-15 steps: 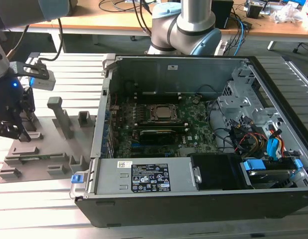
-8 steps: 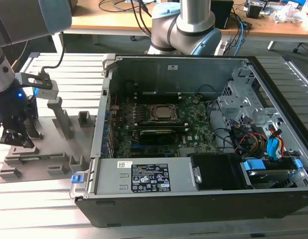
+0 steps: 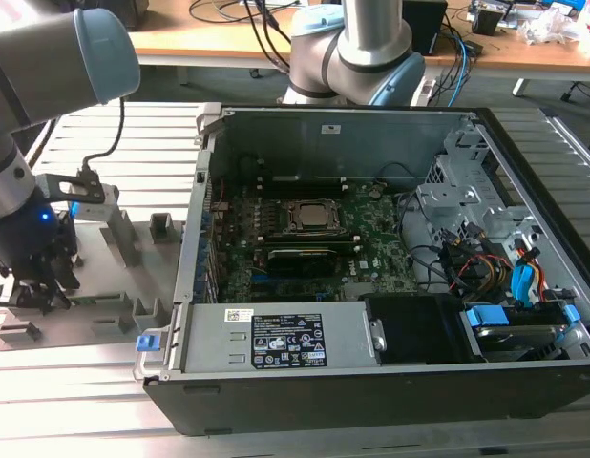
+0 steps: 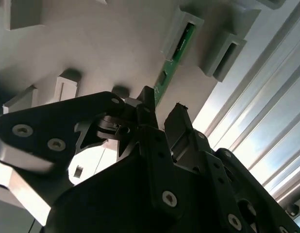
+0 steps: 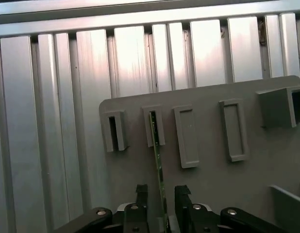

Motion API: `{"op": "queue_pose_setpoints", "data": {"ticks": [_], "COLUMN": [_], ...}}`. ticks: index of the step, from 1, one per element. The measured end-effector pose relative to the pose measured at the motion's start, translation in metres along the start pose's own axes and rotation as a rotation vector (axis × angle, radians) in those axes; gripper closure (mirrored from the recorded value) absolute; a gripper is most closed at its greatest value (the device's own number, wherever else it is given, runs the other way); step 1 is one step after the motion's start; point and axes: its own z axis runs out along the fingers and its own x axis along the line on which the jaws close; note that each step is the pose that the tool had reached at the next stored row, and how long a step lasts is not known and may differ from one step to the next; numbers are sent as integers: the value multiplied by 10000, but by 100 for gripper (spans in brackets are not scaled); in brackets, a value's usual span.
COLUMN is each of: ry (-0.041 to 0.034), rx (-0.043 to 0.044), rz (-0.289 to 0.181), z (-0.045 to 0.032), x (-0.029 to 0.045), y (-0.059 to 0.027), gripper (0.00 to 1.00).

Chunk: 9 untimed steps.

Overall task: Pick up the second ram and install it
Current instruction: 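Pick up the second ram and move it above second insertion slot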

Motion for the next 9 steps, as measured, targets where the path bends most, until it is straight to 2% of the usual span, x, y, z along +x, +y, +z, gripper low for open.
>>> {"op": "queue_pose_setpoints", "data": {"ticks": [3,8,9], "ry": [2,2,2], "rx": [1,1,0], "rz": [-106,-106,-106], "z": [140,158,159], "x": [-1,-1,-1], "y": [-2,-3,-3], "gripper": [64,65,78]}}
